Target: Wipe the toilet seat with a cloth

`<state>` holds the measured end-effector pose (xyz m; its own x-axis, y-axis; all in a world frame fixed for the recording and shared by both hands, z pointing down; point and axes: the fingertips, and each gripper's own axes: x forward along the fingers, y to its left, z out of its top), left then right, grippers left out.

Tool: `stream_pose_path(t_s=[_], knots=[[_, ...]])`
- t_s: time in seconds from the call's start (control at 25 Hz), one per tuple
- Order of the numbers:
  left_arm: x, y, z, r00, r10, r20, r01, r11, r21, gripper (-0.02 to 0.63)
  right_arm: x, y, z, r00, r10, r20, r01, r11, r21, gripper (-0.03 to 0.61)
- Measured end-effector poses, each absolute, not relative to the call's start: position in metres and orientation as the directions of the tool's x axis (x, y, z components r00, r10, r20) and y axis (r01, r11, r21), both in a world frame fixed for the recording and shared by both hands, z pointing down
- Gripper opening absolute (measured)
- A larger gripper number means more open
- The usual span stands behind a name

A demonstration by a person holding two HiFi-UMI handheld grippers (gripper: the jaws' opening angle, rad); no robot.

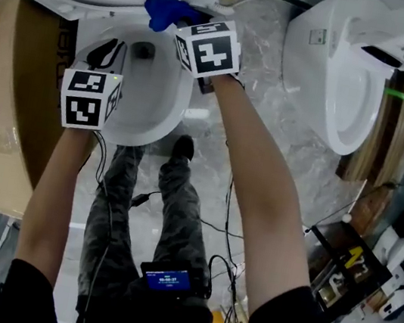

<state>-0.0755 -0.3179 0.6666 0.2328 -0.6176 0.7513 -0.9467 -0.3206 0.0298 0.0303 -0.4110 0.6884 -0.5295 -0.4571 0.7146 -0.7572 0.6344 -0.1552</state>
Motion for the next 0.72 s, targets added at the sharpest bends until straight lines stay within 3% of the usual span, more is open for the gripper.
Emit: stream_pose_path(t_s=[0.72], knots=[[-0.033, -0.327, 0.582, 0.246, -0.685, 0.686, -0.935, -0.355, -0.019, 0.060, 0.071, -0.428, 0.567, -0.534, -0.580, 0.615, -0.780, 0.620, -0.092, 0.054]])
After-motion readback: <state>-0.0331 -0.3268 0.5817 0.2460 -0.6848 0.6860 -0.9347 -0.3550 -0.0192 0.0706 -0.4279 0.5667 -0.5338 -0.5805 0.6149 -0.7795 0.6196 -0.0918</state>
